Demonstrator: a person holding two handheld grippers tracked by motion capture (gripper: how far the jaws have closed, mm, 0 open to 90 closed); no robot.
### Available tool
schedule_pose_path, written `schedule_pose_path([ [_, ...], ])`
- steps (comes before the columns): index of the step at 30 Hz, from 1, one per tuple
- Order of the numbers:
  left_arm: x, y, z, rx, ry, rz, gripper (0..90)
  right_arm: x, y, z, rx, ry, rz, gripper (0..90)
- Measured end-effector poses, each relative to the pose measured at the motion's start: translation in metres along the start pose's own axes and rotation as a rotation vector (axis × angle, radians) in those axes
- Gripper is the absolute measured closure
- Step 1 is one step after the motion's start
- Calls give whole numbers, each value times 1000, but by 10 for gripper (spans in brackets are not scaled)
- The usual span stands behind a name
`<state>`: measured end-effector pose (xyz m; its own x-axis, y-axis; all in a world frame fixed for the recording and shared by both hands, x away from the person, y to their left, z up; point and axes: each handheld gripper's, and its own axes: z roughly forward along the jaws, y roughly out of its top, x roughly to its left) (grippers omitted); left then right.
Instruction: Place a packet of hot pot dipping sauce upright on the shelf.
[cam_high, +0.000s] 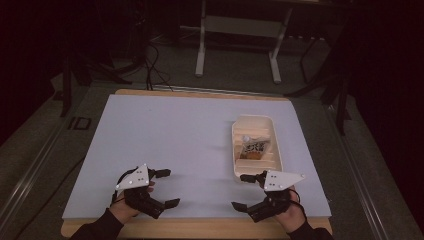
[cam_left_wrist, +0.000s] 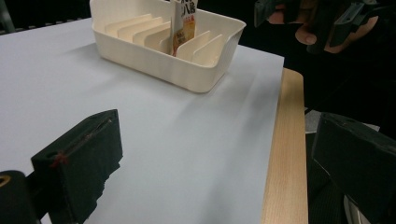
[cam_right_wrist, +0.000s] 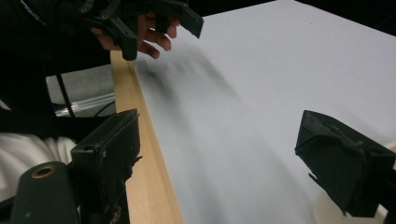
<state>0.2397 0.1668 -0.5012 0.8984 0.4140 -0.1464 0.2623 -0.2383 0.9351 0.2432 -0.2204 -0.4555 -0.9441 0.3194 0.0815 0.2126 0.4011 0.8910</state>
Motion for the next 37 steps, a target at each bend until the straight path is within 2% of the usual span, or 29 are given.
schedule_pose_path([
  [3, 0, 0, 0, 3, 0, 3, 20, 2, -4, -5, -1, -25, -5, 140],
  [5, -1, 0, 1, 1, -4, 3, 21, 2, -7, -8, -8, -21, 9, 140],
  [11, -2, -1, 2, 9, -9, 8, 21, 1, -13, -17, -32, -38, -9, 143],
  [12, -3, -1, 2, 6, -27, 10, 21, 0, -14, -19, -38, -37, -12, 144],
  [17, -4, -1, 3, 9, -30, 7, 21, -4, -22, -31, -38, -49, 8, 142],
  [23, -2, -2, 4, 19, -21, 2, 21, -8, -25, -39, -72, -101, 15, 134],
  [28, -2, -3, 4, 19, -18, -1, 21, -14, -27, -44, -96, -164, 39, 134],
  [37, -2, -4, 5, 28, -16, 0, 21, -17, -28, -47, -114, -172, 52, 135],
])
